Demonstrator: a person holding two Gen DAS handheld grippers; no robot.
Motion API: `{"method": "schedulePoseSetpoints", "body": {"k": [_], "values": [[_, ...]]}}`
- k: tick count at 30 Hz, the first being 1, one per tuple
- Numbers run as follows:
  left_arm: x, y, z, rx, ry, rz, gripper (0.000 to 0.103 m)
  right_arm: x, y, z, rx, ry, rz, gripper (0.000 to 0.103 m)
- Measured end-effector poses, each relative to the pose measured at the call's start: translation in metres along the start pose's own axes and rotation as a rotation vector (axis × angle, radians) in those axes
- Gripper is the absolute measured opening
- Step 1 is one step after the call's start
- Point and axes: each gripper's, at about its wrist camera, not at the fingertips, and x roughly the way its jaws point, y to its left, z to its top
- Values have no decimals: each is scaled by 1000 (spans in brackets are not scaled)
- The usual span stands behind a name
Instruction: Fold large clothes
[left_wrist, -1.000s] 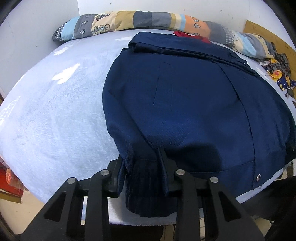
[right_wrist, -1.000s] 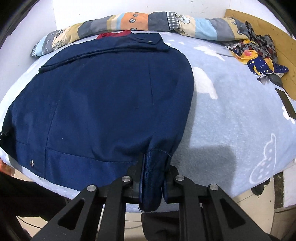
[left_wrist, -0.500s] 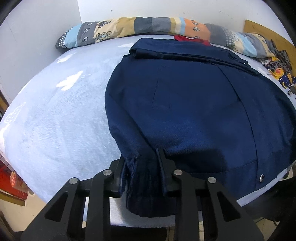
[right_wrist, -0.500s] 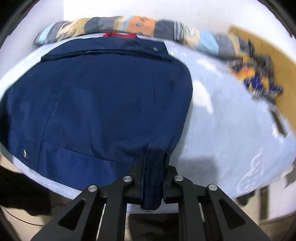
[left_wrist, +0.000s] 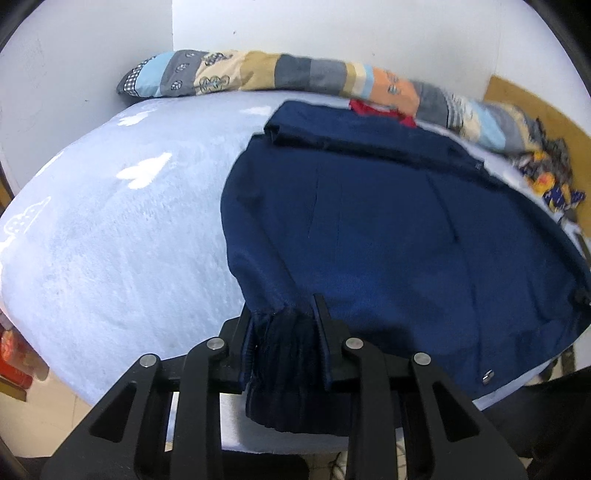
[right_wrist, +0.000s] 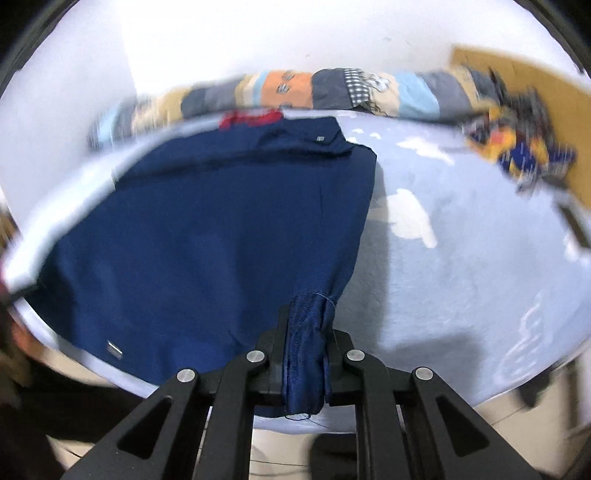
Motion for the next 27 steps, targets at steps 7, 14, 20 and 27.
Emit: {"method": "schedulePoseSetpoints", "body": {"k": [7,14,20,27], "values": [[-23,-3,12,23,-87,-13,25,-30,-23,11,120,-68,104,13],[-29,8,33,-14,-100,-37,25,-42,-29,32,114,-89,147,13],[-38,14,59,-71,-113,-66,25,-54,-31,64,105,-123,183,13],[-42,24,104,-161,-128,-106,25,-63,-34,108,154,-155,255,13]]}}
